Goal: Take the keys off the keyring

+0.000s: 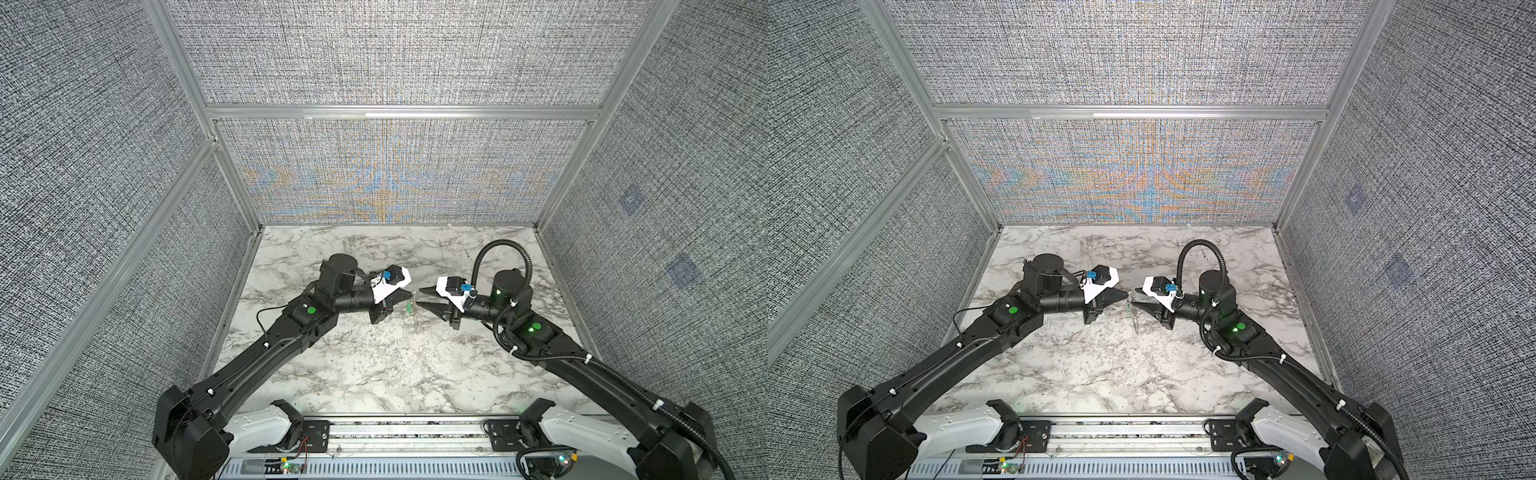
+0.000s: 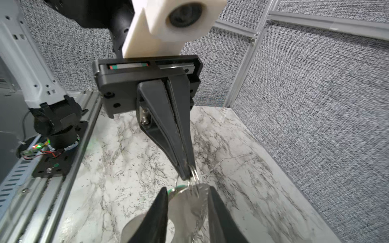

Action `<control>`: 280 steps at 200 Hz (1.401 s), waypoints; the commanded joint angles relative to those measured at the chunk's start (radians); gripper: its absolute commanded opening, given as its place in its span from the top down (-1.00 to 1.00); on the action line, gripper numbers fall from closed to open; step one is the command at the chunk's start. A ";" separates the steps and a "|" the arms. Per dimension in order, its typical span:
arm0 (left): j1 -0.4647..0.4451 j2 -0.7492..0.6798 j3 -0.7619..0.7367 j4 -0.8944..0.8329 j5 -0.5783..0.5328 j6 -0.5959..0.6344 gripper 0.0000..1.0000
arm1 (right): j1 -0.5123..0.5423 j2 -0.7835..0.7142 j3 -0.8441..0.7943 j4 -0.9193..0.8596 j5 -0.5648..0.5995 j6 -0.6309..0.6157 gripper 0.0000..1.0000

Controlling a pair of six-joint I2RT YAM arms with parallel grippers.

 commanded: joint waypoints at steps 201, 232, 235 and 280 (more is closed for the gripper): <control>-0.001 0.188 0.335 -0.527 -0.036 0.239 1.00 | 0.035 0.096 0.046 -0.014 0.071 -0.016 0.80; -0.002 0.188 0.333 -0.520 -0.028 0.237 1.00 | 0.034 0.091 0.040 -0.010 0.064 -0.013 1.00; -0.002 0.188 0.331 -0.516 -0.032 0.235 0.92 | 0.034 0.092 0.039 -0.008 0.062 -0.012 1.00; 0.023 0.088 0.202 -0.329 -0.034 0.177 0.34 | 0.034 0.069 -0.011 0.085 0.052 0.043 1.00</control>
